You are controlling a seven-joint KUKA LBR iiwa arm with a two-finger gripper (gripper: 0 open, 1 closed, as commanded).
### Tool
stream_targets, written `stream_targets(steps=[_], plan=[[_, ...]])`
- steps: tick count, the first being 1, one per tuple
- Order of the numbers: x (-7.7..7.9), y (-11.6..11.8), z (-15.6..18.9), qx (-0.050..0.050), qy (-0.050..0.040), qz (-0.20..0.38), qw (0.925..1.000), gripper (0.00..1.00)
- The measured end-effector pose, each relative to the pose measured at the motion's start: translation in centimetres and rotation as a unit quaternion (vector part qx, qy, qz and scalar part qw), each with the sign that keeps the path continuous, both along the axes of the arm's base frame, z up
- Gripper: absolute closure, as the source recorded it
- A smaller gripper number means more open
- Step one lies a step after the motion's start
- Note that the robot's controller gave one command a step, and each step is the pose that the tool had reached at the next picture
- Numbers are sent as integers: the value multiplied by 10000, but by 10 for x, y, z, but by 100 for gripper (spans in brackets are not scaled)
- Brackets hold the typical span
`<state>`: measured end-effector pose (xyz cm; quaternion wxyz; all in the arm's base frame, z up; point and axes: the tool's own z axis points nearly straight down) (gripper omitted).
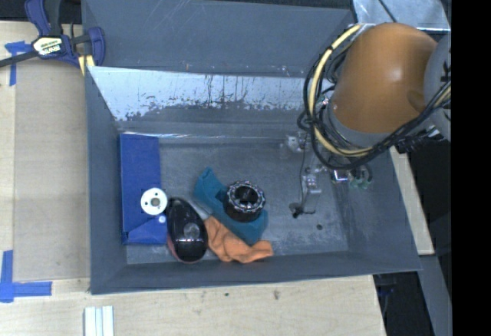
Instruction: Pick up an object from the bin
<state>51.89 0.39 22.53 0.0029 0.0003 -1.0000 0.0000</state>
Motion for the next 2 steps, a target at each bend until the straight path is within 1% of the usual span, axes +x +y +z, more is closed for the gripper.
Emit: stream_targets(steps=[1,2], plan=[[2,0,5,0,-46,0,10000,0],[20,30,-47,-2,-82,172,9998,0]])
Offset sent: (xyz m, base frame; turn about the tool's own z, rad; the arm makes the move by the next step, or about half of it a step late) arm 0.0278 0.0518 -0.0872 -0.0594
